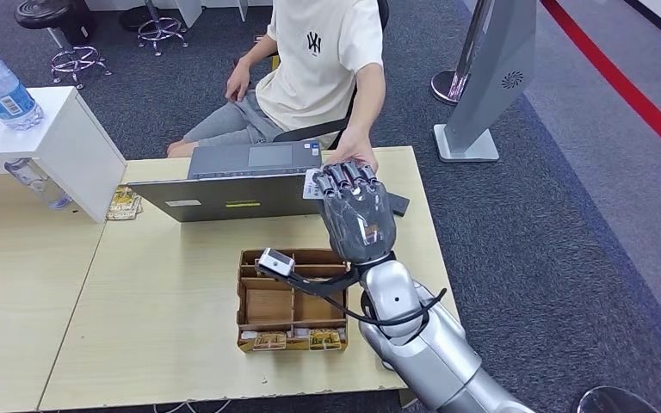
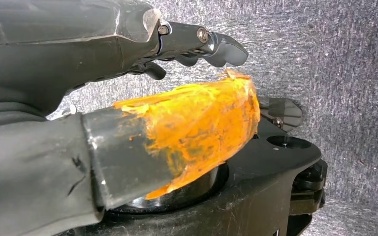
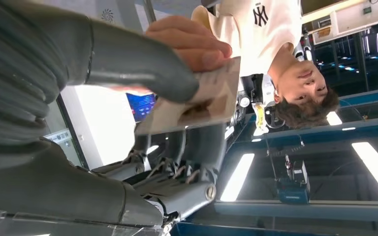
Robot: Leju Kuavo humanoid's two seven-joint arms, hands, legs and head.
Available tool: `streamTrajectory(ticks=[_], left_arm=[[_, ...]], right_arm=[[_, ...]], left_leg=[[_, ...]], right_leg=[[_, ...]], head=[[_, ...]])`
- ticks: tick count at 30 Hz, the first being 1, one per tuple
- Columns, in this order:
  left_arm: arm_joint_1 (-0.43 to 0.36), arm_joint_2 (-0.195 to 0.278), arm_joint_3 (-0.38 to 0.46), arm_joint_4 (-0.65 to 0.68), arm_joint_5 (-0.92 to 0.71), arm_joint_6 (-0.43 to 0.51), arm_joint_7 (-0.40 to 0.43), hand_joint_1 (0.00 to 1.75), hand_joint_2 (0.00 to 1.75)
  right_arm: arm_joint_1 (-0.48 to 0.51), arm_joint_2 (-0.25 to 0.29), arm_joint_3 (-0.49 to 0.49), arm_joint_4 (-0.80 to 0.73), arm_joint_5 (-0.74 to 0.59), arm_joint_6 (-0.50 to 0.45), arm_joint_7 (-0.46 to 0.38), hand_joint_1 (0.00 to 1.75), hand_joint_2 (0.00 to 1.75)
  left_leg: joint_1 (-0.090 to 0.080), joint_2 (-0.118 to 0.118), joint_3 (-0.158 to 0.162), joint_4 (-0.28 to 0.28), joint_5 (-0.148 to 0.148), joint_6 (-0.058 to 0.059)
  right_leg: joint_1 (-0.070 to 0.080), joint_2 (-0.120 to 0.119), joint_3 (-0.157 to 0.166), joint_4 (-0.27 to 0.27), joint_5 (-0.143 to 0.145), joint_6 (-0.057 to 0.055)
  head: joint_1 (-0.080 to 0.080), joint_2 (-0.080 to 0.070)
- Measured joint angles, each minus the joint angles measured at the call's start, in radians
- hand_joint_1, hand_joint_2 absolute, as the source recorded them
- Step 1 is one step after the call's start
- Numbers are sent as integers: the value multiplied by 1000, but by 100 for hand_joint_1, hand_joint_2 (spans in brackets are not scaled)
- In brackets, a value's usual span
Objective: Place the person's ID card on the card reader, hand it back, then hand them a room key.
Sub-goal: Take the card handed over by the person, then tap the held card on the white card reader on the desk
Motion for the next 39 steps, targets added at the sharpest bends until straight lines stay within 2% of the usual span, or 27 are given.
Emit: streamTrajectory(ticks=[7, 12, 14, 16, 20, 22, 23, 26, 27, 29, 32, 36, 39], left_arm=[[0, 0, 0, -1, 4, -11, 13, 0, 0], [3, -2, 0, -10, 5, -16, 25, 0, 0], [6, -4, 0, -19, 6, -19, 34, 0, 0], [13, -9, 0, -38, 6, -27, 48, 0, 0], [32, -23, 0, -88, 9, -42, 70, 0, 0], [45, -30, 0, -116, 24, -54, 78, 0, 0], [52, -33, 0, -132, 41, -62, 82, 0, 0], [77, -41, -10, -178, 134, -71, 93, 0, 0], [86, -43, -19, -193, 175, -69, 100, 0, 0], [102, -46, -50, -221, 257, -60, 116, 0, 0], [136, -48, -123, -274, 394, -28, 158, 0, 0], [233, -58, -282, -447, 566, 38, 283, 0, 0], [288, -59, -368, -568, 619, 74, 336, 0, 0]], right_arm=[[3, -4, 6, 10, 0, 0, -7, 175, 175], [20, -4, 2, 9, -1, 0, -40, 175, 175], [34, -2, -8, 3, -16, 0, -75, 175, 175], [58, 9, -32, -8, -75, -1, -160, 175, 175], [110, 49, -102, -16, -251, 3, -347, 175, 175], [129, 58, -117, -20, -433, 50, -419, 175, 175], [143, 60, -120, -27, -577, 104, -459, 175, 175], [211, 60, -121, -83, -1073, 352, -556, 175, 175], [237, 60, -123, -107, -1204, 431, -577, 175, 175], [286, 56, -134, -140, -1356, 531, -601, 175, 175], [359, 45, -176, -173, -1448, 587, -617, 175, 175], [446, 27, -259, -199, -1464, 617, -622, 175, 175], [489, 13, -314, -212, -1460, 613, -617, 175, 175]], left_leg=[[0, 0, 0, 0, 0, 0], [0, 0, 0, 0, 0, 0], [0, 0, 0, 0, 0, 0], [0, 0, 0, 0, 0, 0], [0, 0, 0, 0, 0, 0], [0, 0, 0, 0, 0, 0], [0, 0, 0, 0, 0, 0], [0, 0, -1, 0, 0, 0], [0, 0, -1, 0, 0, 0], [0, 0, -1, 0, -1, 0], [0, 0, -2, 0, -2, 0], [0, 0, -2, 0, -3, 0], [0, 0, -2, 0, -3, 0]], right_leg=[[0, 0, 0, 0, 0, 0], [0, 0, 0, 0, 0, 0], [0, 0, 0, 0, 0, 0], [0, 0, 0, 0, 0, 0], [0, 0, 0, 0, 0, 0], [0, 0, 0, 0, 0, 0], [0, 0, 0, 0, 0, 0], [0, 0, -1, 0, 0, 0], [0, 0, -1, 0, -1, 0], [0, -1, -2, 0, -1, 0], [0, -1, -2, -1, -1, 0], [0, 0, -2, -1, -1, 0], [0, -1, -1, -1, -1, 0]], head=[[0, 0], [0, 0], [0, 0], [0, 0], [0, 0], [0, 0], [0, 0], [0, 0], [0, 0], [0, 0], [0, 0], [0, 0], [0, 0]])
